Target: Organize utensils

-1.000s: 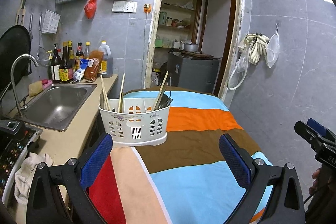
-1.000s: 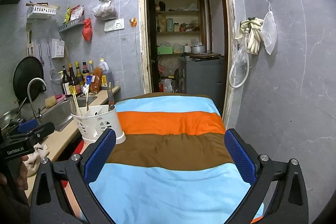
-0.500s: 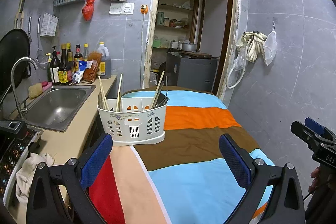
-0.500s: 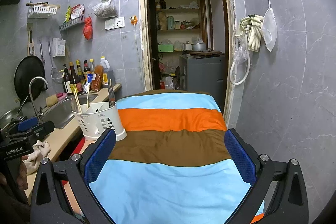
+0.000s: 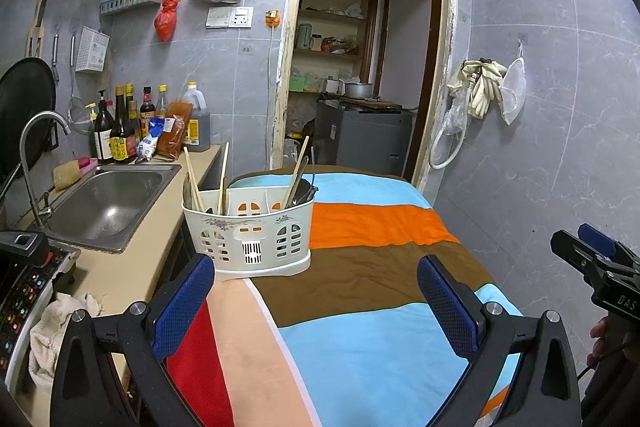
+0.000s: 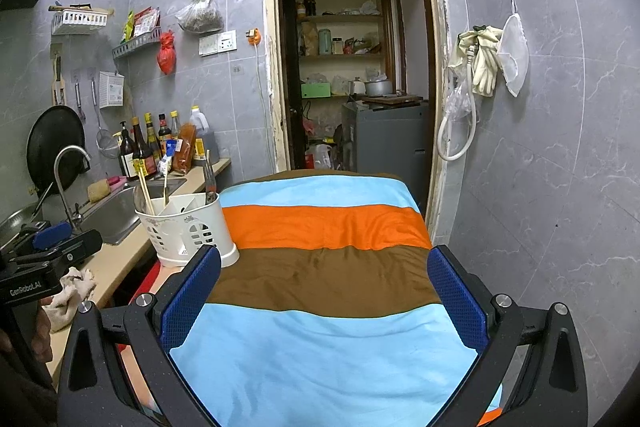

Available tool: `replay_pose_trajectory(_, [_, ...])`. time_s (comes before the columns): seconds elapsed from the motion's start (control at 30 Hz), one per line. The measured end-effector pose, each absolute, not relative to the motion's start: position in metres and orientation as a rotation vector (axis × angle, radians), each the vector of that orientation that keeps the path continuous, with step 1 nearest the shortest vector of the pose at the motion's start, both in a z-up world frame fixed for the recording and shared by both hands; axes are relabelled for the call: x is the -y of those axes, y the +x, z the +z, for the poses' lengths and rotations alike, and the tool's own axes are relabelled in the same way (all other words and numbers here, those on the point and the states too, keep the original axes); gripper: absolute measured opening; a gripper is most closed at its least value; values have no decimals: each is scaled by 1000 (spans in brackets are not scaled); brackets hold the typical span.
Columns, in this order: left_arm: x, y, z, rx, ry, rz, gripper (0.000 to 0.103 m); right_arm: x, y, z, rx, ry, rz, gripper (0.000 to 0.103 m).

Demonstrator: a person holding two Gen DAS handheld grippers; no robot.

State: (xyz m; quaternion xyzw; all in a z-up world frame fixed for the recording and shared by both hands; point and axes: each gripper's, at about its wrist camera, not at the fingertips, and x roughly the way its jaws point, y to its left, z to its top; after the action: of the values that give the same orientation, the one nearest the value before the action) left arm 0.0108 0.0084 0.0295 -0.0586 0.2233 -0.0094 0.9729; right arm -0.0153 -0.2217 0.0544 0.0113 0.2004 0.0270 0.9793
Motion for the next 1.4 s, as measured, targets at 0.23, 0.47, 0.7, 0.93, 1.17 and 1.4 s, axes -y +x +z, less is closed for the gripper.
replay_pose_trajectory(0.23, [-9,11,29,-450,-118,-20,102,221,-17,54,-404,23,54,101])
replay_pose_trajectory(0.47, [-10,11,29,-450,-118,-20,102,221,-16,54,-406,23,55,101])
replay_pose_trajectory(0.7, [-10,12,29,-451,-117,-20,102,220,-17,54,-406,24,54,101])
replay_pose_trajectory(0.93, [-11,12,28,-451,-116,-21,102,219,-17,54,-407,25,54,101])
replay_pose_trajectory(1.17, [-11,12,28,-451,-116,-21,102,218,-16,55,-408,25,52,101])
replay_pose_trajectory(1.4, [-10,13,29,-450,-115,-20,102,218,-17,54,-409,26,54,101])
